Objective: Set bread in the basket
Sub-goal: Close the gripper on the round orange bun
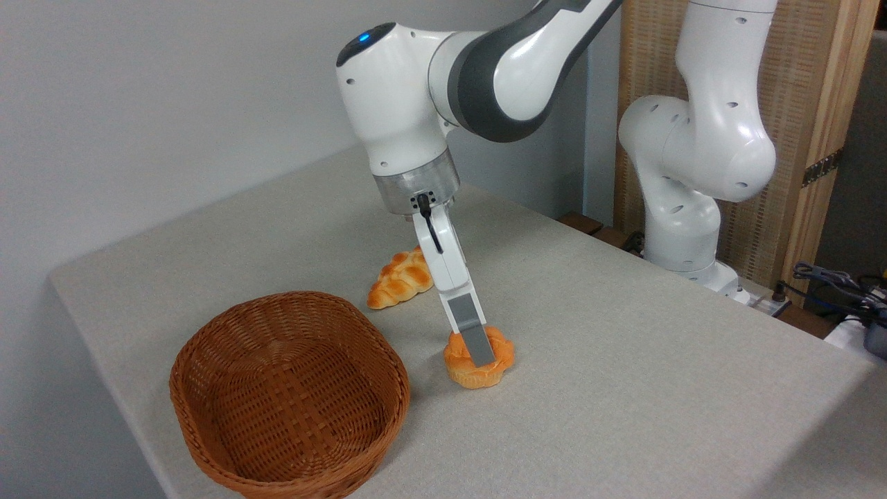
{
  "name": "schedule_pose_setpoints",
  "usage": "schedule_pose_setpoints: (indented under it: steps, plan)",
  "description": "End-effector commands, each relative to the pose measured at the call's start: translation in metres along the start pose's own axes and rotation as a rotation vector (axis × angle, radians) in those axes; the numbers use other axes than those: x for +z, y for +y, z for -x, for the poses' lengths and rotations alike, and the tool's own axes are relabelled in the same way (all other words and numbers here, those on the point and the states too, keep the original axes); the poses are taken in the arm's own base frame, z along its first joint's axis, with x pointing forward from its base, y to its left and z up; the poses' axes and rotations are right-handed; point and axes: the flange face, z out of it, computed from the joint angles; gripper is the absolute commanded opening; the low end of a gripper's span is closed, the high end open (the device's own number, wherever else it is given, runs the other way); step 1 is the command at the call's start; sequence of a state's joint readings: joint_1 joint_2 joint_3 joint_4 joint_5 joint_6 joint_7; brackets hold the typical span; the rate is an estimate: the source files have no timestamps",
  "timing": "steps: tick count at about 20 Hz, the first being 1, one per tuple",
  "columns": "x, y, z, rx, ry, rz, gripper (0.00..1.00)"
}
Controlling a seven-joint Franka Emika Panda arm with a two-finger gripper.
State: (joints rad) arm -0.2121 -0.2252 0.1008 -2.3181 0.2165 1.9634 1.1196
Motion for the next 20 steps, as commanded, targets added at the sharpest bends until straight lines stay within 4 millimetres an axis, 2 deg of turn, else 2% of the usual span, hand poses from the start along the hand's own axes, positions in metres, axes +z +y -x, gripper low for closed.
schedule_pose_setpoints:
  steps: [1,13,14,15,16,17,18,20]
  plan:
    - [0.000,-0.001,0.009,0.034,0.001,-0.019,1.00]
    - [0.018,-0.001,0.003,0.047,0.014,-0.038,0.99]
    - [0.019,-0.001,0.003,0.045,0.014,-0.037,0.95]
    - [0.020,0.000,0.003,0.044,0.013,-0.035,0.86]
    - [0.021,0.000,0.002,0.045,0.012,-0.032,0.71]
    - [0.023,0.001,0.002,0.046,0.011,-0.028,0.51]
    - [0.024,0.001,0.002,0.046,0.010,-0.027,0.44]
    - [0.024,0.001,0.003,0.046,0.010,-0.025,0.42]
